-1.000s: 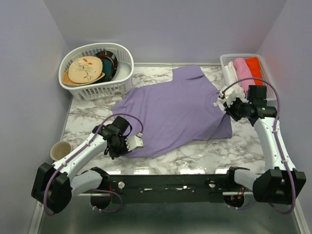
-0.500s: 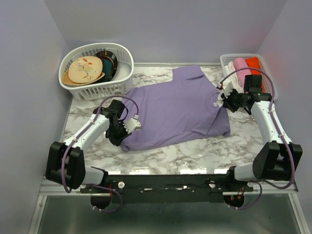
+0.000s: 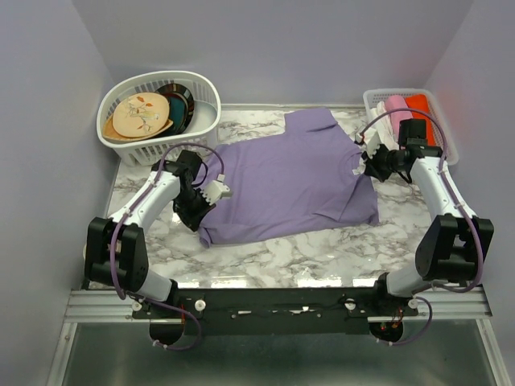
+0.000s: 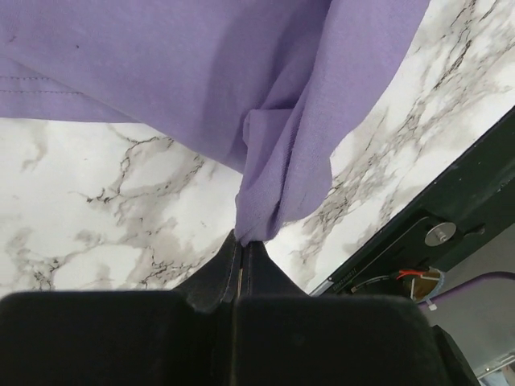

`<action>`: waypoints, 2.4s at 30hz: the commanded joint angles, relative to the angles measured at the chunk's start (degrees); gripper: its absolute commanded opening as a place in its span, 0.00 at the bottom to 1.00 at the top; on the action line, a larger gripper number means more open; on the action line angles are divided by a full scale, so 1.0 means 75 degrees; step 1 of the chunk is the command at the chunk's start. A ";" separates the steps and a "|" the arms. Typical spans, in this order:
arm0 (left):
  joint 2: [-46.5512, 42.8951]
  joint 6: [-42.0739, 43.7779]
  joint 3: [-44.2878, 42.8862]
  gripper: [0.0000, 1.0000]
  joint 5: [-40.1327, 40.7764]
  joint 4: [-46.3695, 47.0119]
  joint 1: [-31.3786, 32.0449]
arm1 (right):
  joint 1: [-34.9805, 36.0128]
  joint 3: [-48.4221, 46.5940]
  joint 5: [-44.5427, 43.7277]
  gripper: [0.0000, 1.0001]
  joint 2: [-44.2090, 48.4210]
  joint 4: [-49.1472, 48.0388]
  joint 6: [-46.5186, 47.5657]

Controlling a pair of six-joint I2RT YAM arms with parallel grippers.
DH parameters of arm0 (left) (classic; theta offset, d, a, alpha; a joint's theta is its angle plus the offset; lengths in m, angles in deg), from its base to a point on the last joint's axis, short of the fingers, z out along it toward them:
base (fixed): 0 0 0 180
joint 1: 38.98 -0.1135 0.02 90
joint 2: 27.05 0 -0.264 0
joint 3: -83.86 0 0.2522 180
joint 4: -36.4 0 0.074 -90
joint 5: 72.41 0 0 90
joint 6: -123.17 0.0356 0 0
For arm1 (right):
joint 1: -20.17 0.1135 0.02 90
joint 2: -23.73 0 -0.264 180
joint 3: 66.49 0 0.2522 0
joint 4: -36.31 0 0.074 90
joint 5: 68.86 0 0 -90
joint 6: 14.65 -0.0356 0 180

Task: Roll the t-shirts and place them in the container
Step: Fold the T-shirt at the center of the board.

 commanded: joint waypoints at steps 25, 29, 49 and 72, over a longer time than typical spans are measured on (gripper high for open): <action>-0.3474 0.3180 -0.1266 0.00 0.0819 -0.3012 0.0090 | -0.0240 -0.0602 0.0676 0.00 0.5375 0.6101 0.1385; -0.4259 0.4013 -0.1442 0.00 0.1018 -0.3000 0.0090 | -0.0240 -0.0964 0.0803 0.00 0.6489 0.6078 0.1891; -0.7554 0.4660 -0.0176 0.13 0.0878 -0.2344 0.0090 | -0.0252 -0.1318 0.1952 0.00 0.7664 0.6078 0.2311; -0.5434 0.3595 0.1112 0.11 0.0444 -0.1257 0.0090 | -0.0240 0.0452 0.1811 0.00 0.5882 0.4953 0.3086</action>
